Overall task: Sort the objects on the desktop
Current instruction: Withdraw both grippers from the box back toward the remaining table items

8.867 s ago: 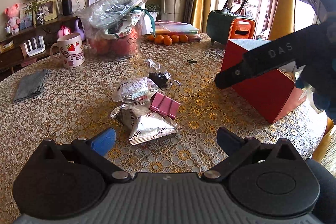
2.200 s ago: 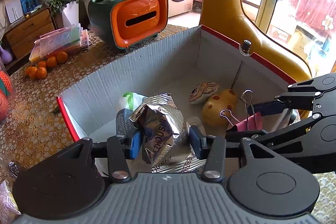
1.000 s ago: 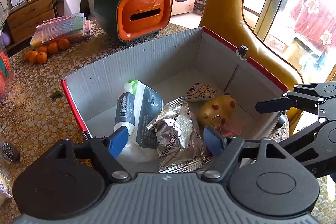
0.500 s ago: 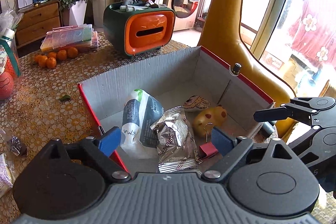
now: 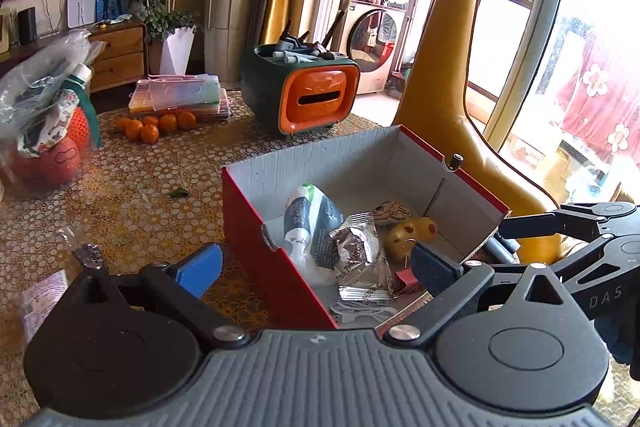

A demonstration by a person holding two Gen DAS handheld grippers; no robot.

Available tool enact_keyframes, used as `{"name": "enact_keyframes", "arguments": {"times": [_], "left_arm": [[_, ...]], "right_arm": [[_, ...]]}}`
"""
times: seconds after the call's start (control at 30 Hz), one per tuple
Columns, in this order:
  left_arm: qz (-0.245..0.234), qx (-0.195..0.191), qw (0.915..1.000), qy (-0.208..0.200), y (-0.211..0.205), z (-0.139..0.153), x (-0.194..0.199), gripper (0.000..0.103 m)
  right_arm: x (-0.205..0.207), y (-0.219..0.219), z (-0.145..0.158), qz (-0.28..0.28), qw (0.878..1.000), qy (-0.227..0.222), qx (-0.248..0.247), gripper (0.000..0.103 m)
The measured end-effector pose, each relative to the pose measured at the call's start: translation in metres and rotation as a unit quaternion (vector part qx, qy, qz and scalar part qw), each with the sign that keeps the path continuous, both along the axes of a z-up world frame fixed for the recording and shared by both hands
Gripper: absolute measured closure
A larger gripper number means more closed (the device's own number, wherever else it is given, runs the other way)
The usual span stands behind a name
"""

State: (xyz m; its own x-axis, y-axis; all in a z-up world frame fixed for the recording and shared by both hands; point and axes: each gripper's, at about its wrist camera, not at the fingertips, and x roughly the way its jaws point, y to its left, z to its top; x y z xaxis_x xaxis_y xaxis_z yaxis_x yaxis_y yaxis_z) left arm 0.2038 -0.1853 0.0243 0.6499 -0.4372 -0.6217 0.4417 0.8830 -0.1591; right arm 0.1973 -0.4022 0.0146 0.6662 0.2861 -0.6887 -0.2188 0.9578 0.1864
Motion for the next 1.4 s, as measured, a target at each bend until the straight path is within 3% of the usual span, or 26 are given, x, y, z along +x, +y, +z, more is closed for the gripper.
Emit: {"name": "enact_keyframes", "arguments": {"times": [0.33,0.83,1.13,1.4], "left_arm": [[0.032,0.005,0.9994,-0.008,0.055,0.001,-0.038,0.002],[0.055,0.021,0.9981,-0.017,0.111,-0.021,-0.074,0.002],[0.078,0.034,0.9962,-0.016,0.14,-0.049,-0.071,0.002],[0.11,0.034,0.9933,-0.006,0.167,-0.071,-0.04,0.002]], "right_arm": [[-0.017,0.035,0.015,-0.002,1.0,-0.008,0.018,0.002],[-0.022,0.103,0.007,0.019,0.999,0.006,0.031,0.001],[-0.007,0.146,-0.003,0.04,0.999,0.024,0.015,0.001],[0.029,0.188,-0.011,0.069,0.997,0.035,-0.006,0.001]]}}
